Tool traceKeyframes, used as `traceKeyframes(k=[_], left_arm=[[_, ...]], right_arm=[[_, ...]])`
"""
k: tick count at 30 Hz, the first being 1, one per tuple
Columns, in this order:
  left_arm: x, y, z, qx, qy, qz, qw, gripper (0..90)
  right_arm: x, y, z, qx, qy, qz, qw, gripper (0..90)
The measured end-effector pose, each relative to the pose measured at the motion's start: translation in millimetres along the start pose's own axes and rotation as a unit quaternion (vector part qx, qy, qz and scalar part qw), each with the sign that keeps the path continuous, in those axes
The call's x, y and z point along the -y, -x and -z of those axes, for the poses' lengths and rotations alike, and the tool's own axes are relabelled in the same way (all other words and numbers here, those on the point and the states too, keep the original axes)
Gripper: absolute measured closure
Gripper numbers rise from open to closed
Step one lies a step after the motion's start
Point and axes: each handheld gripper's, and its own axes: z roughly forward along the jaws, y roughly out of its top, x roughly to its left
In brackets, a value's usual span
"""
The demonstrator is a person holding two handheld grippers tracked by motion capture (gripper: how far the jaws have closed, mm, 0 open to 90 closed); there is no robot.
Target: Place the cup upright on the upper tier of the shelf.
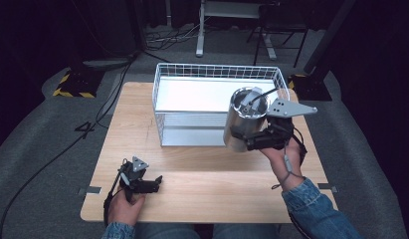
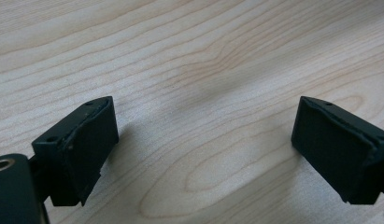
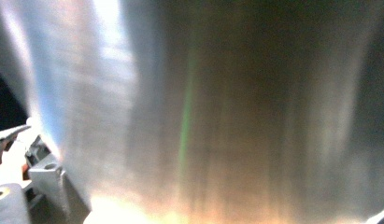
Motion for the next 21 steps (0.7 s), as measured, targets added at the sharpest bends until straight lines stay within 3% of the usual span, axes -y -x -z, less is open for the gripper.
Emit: traceKeyframes(k=[12,18,21], left_arm=[[-0.7,-0.4,-0.8,-0.002,0.001,0.002,1.0,7.8],[-1.5,-0.9,-1.4,-0.003,0.0,0.001,1.0,7.8],[-1.6,-0.9,-1.5,-0.003,0.0,0.002,1.0,7.8]], right_arm=[[-30.9,17.6,-24.6,0.004,-0.004,-0.01,0.9999,3.6],[-41.4,31.1,-42.2,0.018,-0.017,-0.008,0.9997,3.6],[-46.6,39.9,-49.5,0.022,-0.017,-0.018,0.9994,3.6]])
